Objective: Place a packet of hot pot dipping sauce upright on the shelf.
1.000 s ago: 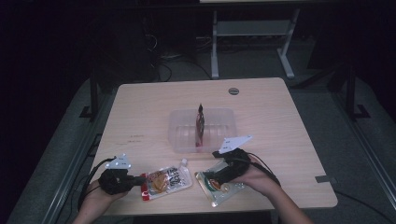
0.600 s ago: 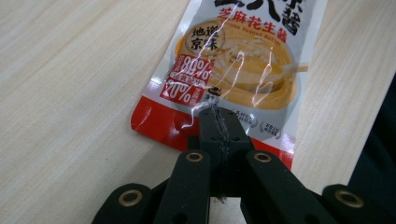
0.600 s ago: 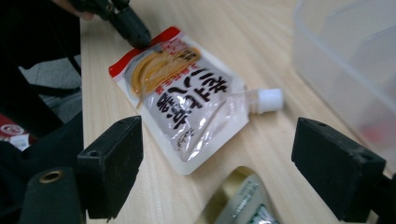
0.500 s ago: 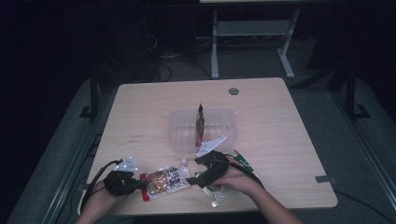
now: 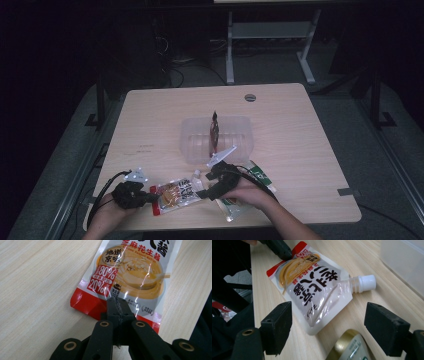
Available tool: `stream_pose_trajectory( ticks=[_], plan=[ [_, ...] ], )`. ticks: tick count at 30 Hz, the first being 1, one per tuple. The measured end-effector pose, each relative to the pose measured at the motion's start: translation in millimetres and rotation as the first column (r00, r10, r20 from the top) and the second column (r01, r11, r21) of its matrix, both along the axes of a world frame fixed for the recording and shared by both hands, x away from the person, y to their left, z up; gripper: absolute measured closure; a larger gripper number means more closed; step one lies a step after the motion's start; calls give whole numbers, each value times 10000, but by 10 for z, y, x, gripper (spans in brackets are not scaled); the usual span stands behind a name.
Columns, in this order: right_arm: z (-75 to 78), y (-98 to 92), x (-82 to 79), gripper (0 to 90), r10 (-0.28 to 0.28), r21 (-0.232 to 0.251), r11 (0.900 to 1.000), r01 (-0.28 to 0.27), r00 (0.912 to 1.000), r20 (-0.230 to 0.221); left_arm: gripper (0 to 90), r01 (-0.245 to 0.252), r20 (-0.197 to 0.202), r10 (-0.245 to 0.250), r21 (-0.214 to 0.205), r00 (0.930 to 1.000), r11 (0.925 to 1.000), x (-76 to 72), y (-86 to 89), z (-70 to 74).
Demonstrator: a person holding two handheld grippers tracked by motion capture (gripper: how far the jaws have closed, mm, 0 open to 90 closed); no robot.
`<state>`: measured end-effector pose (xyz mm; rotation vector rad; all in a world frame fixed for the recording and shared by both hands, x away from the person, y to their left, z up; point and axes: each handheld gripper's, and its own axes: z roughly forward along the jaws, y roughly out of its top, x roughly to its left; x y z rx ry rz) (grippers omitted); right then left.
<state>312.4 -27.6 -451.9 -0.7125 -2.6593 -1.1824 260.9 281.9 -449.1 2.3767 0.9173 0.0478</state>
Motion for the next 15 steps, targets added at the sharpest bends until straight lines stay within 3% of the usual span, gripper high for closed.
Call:
stream_pose_trajectory(
  ticks=[9, 15],
  plan=[
    [-115, 146, 66, 334, 213, -473, 9986, -225, 9995, -252, 900, -11, -5, 11, -7, 10000, 10000, 0, 0, 0],
    [-116, 174, 57, 417, 445, -462, 9978, -467, 9979, -480, 900, -12, -93, 12, 2, 10000, 10000, 5, 8, 3]
  ],
)
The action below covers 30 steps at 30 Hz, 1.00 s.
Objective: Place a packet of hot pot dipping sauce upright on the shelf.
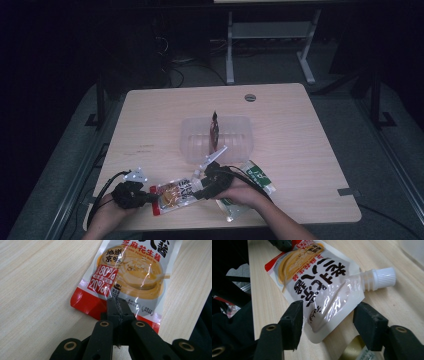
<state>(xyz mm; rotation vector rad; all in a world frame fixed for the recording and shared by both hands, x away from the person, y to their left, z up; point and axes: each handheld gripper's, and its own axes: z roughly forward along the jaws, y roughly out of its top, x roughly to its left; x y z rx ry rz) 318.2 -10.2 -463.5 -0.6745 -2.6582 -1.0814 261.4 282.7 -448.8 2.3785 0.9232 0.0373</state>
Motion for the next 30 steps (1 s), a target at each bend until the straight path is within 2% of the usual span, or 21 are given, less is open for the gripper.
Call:
stream_pose_trajectory(
  ticks=[6, 12, 13, 15, 17, 18, 20, 21, 25, 27, 28, 30],
  plan=[
    [2, 39, -19, 476, 238, -10, 9997, -238, 9995, -193, 900, -98, -111, 96, -187, 9999, 9998, 5, 15, -8],
    [5, 93, -12, 522, 460, -40, 9989, -462, 9986, -241, 900, -110, -53, 108, -349, 9999, 9993, -1, 38, -23],
    [23, 117, -3, 546, 421, 285, 9988, -405, 9975, -569, 900, -126, 6, 126, -443, 9999, 9989, -12, 38, -30],
    [37, 131, 7, 578, 410, 413, 9984, -382, 9969, -678, 900, -168, 47, 171, -498, 9998, 9986, -19, 36, -33],
    [38, 135, 32, 621, 438, 687, 9968, -399, 9974, -571, 900, -135, 102, 140, -467, 9999, 9988, -21, 40, -33],
    [47, 143, 37, 644, 458, 663, 9969, -417, 9970, -622, 900, -65, 165, 72, -418, 9998, 9991, -22, 41, -33],
    [50, 152, 54, 705, 527, 746, 9960, -493, 9976, -442, 900, -33, 238, 41, -335, 9997, 9994, -29, 42, -31],
    [50, 158, 60, 738, 560, 911, 9945, -513, 9972, -502, 900, -4, 287, 11, -260, 9996, 9997, -36, 40, -29],
    [97, 179, 56, 825, 869, 1215, 9892, -821, 9956, -344, 899, 128, 633, -111, -274, 9979, 9995, -67, 46, -42],
    [117, 191, 36, 849, 1138, 1311, 9847, -1151, 9933, 177, 899, 196, 766, -176, -255, 9969, 9995, -74, 51, -44],
    [132, 198, 22, 860, 1219, 1267, 9842, -1235, 9923, 205, 899, 129, 785, -103, -337, 9969, 9993, -82, 43, -48],
    [141, 207, 14, 872, 1411, 1350, 9798, -1474, 9884, 554, 899, 199, 841, -177, -248, 9963, 9995, -86, 43, -46]
  ],
)
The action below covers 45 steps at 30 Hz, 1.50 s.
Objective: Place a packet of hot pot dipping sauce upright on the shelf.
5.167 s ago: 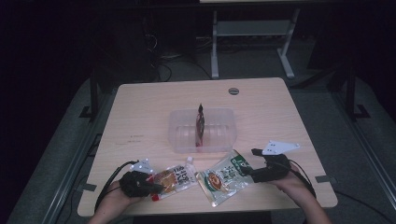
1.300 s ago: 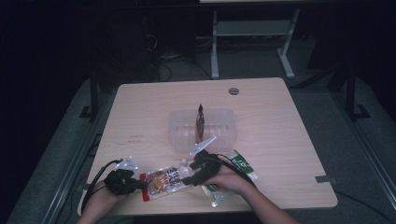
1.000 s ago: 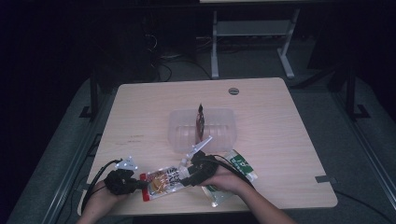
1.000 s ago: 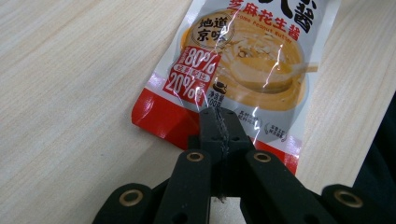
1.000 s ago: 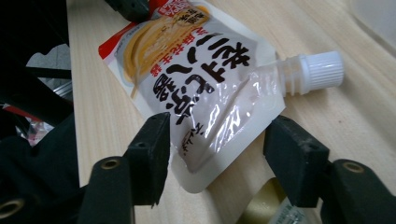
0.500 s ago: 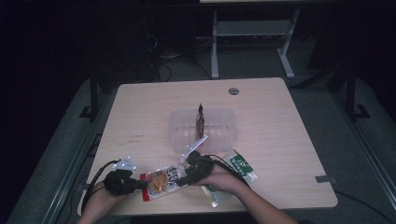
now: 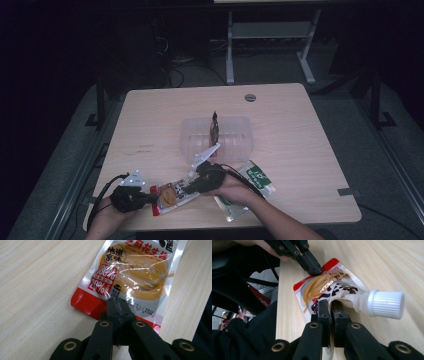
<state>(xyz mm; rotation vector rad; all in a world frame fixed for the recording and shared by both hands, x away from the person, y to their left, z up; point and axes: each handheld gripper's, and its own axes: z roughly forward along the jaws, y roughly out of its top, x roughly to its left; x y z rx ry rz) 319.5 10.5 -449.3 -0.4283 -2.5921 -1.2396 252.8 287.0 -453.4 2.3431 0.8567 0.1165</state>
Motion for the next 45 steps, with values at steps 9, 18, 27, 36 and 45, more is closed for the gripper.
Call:
stream_pose_trajectory(
  ticks=[9, 18, 27, 36, 45],
  plan=[
    [70, -13, -43, 894, 211, 916, 9956, -208, 9998, -30, 899, 144, 84, -142, -219, 9999, 9997, 0, 3, 40],
    [202, -39, -134, 897, 607, 2110, 9758, -571, 9981, -106, 898, 266, 302, -235, -1038, 9993, 9942, 5, -98, 118],
    [418, -224, -134, 898, 341, 2837, 9582, -362, 9993, 124, 898, 709, 828, -576, -1679, 9949, 9832, 72, -403, 262],
    [586, -398, -116, 898, 75, 3380, 9410, -171, 9995, 296, 898, 1144, 1054, -948, -1999, 9899, 9731, 74, -582, 327],
    [640, -445, -134, 898, 83, 3234, 9459, -269, 9982, 589, 842, 924, 914, -722, -2401, 9932, 9664, 64, -514, 311]
  ],
)
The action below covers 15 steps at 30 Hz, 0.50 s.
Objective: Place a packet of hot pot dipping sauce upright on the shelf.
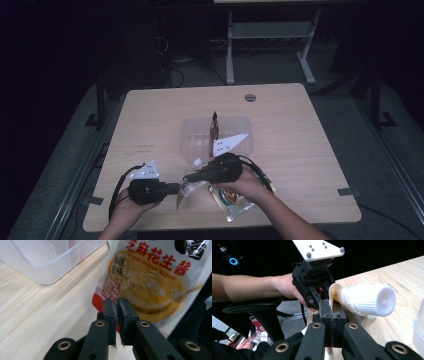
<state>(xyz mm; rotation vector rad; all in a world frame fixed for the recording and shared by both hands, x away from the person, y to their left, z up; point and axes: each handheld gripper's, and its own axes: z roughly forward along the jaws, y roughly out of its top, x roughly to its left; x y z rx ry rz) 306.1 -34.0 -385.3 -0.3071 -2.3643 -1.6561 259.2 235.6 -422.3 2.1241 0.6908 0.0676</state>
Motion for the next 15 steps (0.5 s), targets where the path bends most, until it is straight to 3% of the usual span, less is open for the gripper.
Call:
stream_pose_trajectory(
  ticks=[5, 10, 15],
  plan=[
    [21, -52, -19, 898, -42, -131, 9999, 44, 9998, 169, 761, -45, 77, 46, -71, 10000, 10000, -12, 71, 16],
    [47, -152, -1, 898, -210, 40, 9998, 209, 9995, 227, 654, 102, 81, -101, -121, 9999, 9999, -51, 157, 20],
    [83, -284, 7, 898, -481, 122, 9988, 479, 9987, 193, 561, 305, -32, -304, 302, 9995, 9991, -57, 219, -6]
  ],
)
